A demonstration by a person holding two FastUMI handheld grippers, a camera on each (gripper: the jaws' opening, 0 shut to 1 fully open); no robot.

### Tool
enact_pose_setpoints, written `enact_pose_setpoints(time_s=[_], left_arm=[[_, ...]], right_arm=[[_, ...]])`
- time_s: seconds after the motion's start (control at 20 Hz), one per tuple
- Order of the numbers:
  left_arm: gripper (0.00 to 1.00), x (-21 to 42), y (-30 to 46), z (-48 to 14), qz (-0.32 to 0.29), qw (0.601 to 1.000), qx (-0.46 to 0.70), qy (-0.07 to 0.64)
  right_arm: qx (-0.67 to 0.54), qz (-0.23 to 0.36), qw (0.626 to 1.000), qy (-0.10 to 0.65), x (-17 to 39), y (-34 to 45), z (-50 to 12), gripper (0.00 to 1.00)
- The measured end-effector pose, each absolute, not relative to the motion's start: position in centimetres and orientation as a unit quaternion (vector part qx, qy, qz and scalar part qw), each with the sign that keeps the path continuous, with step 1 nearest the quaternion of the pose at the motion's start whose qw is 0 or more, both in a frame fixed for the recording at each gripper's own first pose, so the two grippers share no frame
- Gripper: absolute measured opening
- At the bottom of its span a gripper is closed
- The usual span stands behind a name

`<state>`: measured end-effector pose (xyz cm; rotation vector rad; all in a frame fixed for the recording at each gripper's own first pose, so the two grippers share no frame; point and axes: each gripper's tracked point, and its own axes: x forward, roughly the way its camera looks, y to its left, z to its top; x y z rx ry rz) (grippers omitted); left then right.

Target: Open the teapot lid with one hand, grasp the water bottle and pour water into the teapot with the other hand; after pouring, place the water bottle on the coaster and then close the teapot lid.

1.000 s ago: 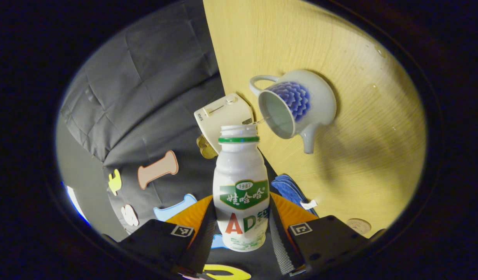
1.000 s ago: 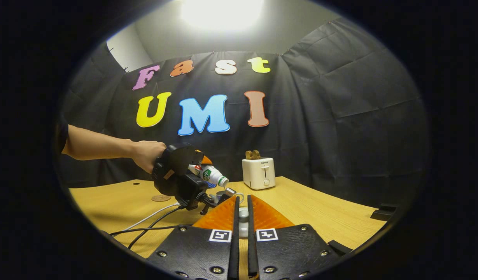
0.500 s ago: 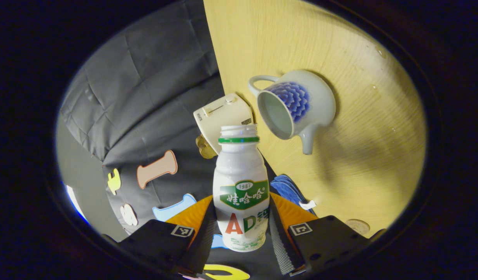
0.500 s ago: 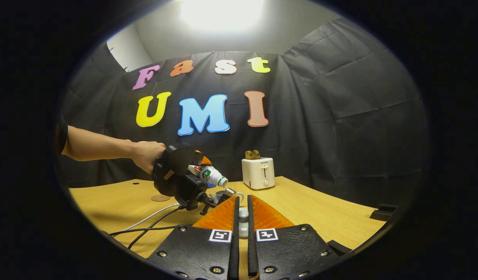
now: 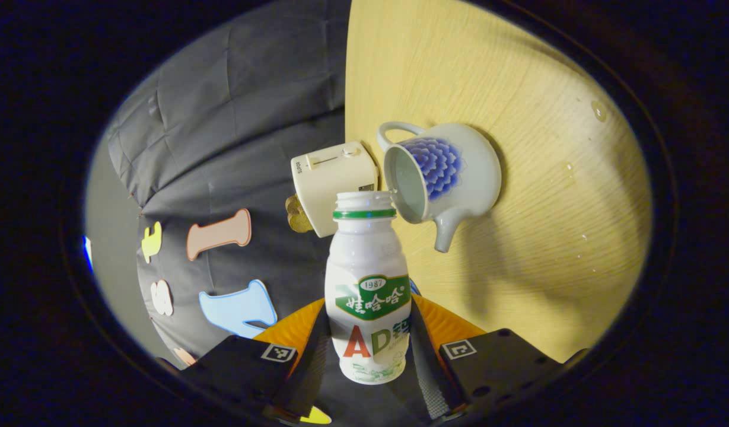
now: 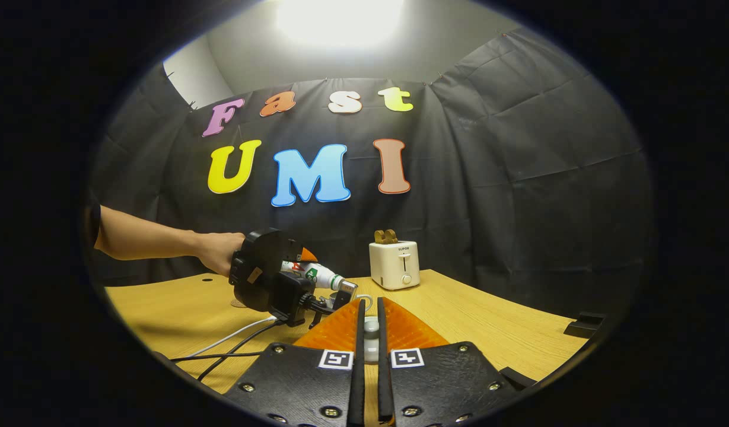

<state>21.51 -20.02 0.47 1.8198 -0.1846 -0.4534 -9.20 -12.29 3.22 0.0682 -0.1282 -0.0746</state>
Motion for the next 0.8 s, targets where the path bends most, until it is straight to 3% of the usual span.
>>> enact_pose_setpoints(time_s=[0.15, 0.3, 0.4, 0.45, 0.6, 0.65, 0.8], left_arm=[[0.74, 21.5, -19.6, -0.4, -0.204, 0.612, 0.761, -0.069], [0.80, 21.6, -19.3, -1.3, -0.215, 0.637, 0.738, -0.058], [0.74, 21.7, -19.1, -1.8, -0.220, 0.658, 0.718, -0.051], [0.80, 21.6, -18.9, -2.0, -0.223, 0.671, 0.706, -0.048], [0.80, 21.4, -18.7, -2.2, -0.232, 0.704, 0.670, -0.044], [0.74, 21.3, -18.7, -2.1, -0.235, 0.718, 0.654, -0.044], [0.74, 20.6, -18.0, -1.1, -0.242, 0.773, 0.586, -0.040]], right_arm=[[0.031, -0.037, 0.997, -0.063, -9.2, -12.2, 3.4, 0.09], [0.027, -0.038, 0.997, -0.064, -9.1, -12.0, 3.7, 0.08], [0.021, -0.038, 0.997, -0.068, -9.1, -12.0, 4.1, 0.08], [0.019, -0.039, 0.997, -0.069, -9.0, -12.0, 4.4, 0.08], [0.009, -0.033, 0.997, -0.072, -8.5, -11.5, 5.0, 0.08], [0.006, -0.032, 0.997, -0.074, -8.4, -11.5, 5.1, 0.08], [0.013, -0.016, 0.997, -0.070, -7.3, -10.9, 5.5, 0.08]])
